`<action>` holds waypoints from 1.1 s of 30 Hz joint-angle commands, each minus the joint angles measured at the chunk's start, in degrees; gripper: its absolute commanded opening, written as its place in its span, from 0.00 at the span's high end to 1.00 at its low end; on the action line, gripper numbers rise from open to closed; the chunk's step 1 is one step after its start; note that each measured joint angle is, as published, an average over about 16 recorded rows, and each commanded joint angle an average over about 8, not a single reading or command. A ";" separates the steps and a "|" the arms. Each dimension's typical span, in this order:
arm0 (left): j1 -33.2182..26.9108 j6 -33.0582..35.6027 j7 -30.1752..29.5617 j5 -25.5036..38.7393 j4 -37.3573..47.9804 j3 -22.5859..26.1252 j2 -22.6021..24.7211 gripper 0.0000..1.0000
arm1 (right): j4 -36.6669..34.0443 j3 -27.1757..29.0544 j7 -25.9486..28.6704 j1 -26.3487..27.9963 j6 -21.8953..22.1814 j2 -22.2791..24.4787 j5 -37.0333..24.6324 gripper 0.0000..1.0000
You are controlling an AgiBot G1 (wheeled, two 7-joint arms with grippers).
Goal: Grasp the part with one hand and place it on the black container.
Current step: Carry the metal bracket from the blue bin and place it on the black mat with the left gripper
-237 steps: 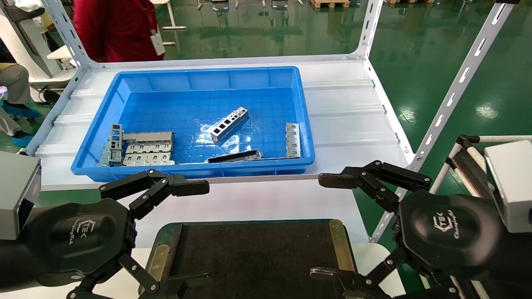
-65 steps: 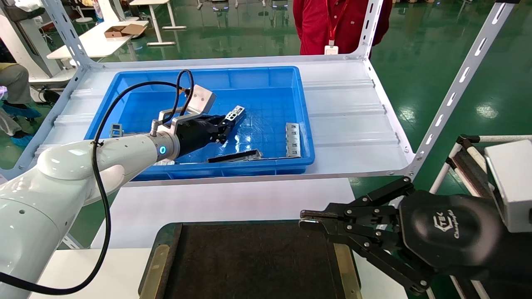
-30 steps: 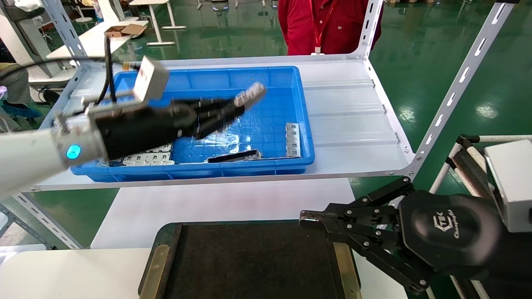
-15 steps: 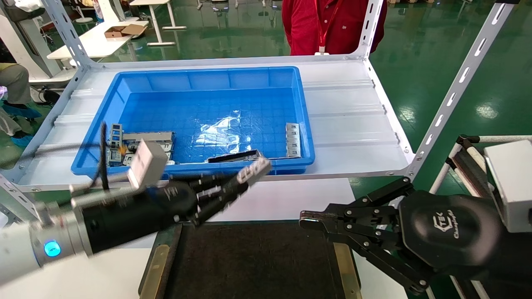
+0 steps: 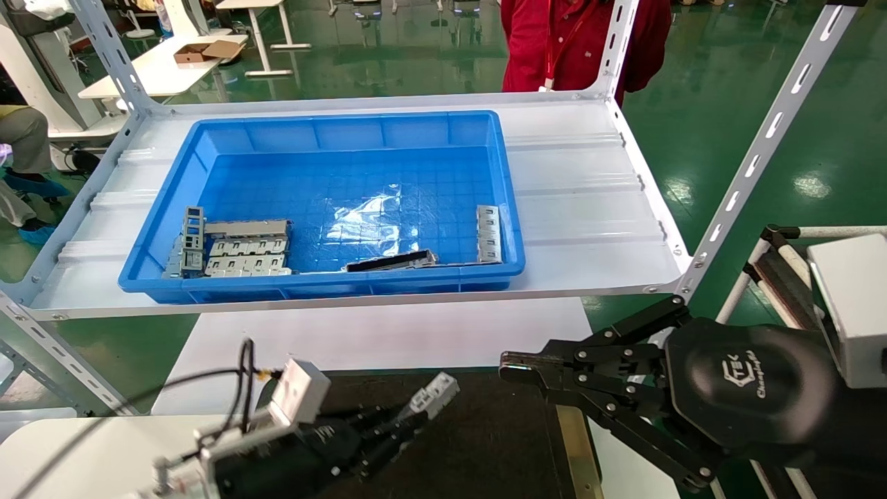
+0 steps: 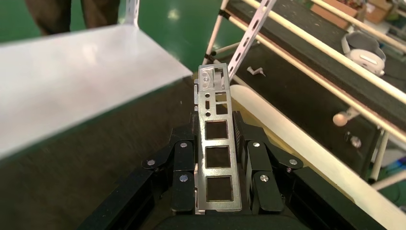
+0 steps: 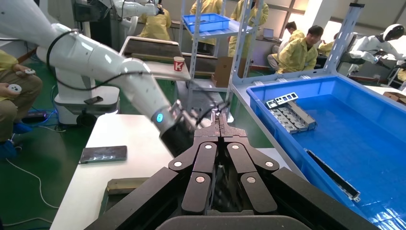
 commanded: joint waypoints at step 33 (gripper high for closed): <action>4.38 -47.10 -4.26 -2.59 15.42 13.29 24.52 1.00 | 0.00 -0.11 -0.06 0.02 0.05 0.05 0.08 1.00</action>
